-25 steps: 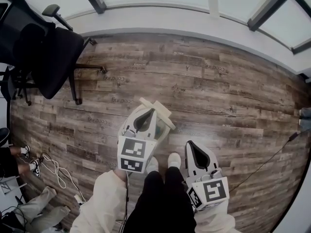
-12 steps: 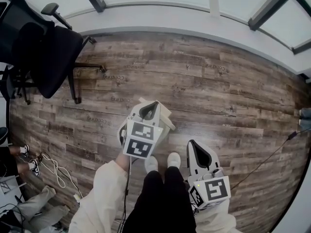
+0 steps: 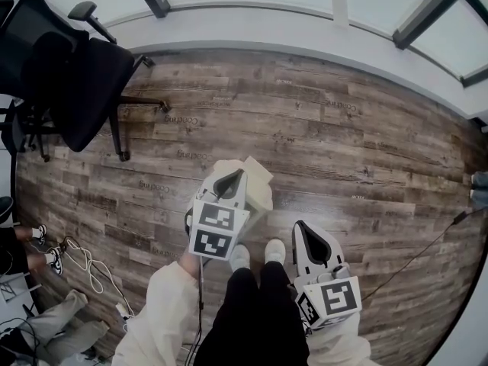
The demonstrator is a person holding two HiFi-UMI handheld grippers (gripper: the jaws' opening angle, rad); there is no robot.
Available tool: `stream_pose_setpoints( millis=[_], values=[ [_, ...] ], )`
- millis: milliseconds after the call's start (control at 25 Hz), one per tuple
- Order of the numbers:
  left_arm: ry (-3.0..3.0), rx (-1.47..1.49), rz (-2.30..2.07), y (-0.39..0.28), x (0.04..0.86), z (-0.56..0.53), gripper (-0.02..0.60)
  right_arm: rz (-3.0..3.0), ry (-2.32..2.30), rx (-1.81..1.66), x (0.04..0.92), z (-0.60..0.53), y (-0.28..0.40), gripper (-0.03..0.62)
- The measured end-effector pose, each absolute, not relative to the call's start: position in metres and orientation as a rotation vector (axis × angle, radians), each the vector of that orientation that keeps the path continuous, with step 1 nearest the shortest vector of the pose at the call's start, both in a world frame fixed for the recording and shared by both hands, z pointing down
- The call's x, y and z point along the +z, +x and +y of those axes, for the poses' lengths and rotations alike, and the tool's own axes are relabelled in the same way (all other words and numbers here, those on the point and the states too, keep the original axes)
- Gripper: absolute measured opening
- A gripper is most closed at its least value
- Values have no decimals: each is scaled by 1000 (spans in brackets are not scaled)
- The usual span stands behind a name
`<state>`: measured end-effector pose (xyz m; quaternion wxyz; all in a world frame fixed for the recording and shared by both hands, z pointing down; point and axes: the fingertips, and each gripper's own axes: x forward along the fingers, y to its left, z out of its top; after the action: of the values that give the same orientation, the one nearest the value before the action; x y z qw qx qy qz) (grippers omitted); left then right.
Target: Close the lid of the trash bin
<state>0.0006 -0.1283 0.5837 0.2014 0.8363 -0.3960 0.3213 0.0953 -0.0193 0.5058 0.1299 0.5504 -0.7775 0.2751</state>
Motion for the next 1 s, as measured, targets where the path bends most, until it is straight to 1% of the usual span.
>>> stream_pose_setpoints(
  millis=[1000],
  values=[
    [2206,912,-1144,-74,616,-72,6,-2273,1532,821,514,-16,51,23]
  ],
)
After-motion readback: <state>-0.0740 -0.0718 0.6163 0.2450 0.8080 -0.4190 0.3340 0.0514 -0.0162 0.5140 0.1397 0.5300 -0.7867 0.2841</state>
